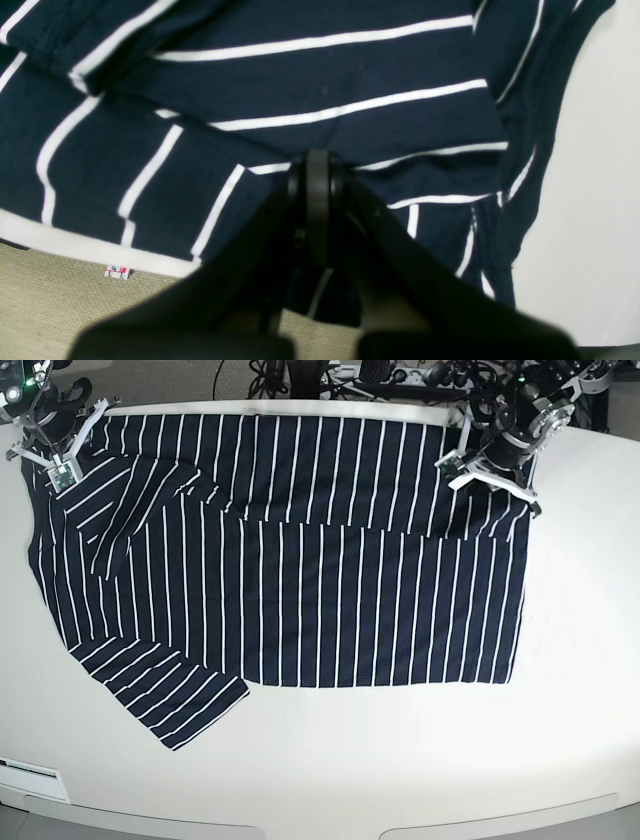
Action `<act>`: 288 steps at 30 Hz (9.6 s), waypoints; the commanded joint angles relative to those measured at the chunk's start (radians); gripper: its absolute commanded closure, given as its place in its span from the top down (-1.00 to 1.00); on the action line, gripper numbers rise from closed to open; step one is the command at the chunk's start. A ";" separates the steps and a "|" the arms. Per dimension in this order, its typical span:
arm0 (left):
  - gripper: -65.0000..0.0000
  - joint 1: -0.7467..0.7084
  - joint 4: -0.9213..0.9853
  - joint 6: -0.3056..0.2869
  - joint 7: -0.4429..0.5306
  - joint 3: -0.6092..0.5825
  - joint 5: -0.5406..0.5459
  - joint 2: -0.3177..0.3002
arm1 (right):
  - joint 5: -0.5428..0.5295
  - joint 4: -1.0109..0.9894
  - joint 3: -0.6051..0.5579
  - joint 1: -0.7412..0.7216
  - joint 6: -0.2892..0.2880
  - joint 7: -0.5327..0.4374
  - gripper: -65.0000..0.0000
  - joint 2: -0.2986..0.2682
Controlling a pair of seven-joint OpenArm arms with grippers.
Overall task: Fold the T-shirt properly
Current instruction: 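Lay the shoulder edge down and open both grippers, then move both grippers to the hem corners and grasp them, then lift the hem and fold it over toward the shoulder edge, then grasp the loose sleeve with the right gripper and tuck it onto the fold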
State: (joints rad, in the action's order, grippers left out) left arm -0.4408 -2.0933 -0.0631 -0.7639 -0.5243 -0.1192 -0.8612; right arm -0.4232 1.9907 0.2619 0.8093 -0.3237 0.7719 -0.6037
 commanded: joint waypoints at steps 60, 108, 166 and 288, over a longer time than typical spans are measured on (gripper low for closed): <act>0.10 0.624 0.655 -0.300 -0.012 0.832 0.980 0.144 | 0.162 0.273 0.021 0.027 0.159 -0.019 -0.64 -0.011; -1.00 0.907 1.276 -0.277 -0.187 0.571 0.984 0.390 | -0.056 -0.063 0.021 -0.615 0.101 -0.190 -0.13 -0.009; -1.00 1.122 1.262 -0.634 -0.477 0.571 1.456 0.280 | -0.586 -0.536 -0.150 -1.019 -0.374 0.105 -1.00 -0.185; 0.11 0.269 0.544 -0.519 -0.418 0.761 1.305 -0.067 | -0.201 -0.631 0.045 -0.795 -0.247 -0.036 0.19 0.127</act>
State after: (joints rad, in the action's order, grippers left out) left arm -0.1833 -1.5406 -0.5835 -1.1931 0.2230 1.1717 -0.9001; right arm -0.6266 1.3506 0.3000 0.0193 -0.5690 0.7311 -0.4591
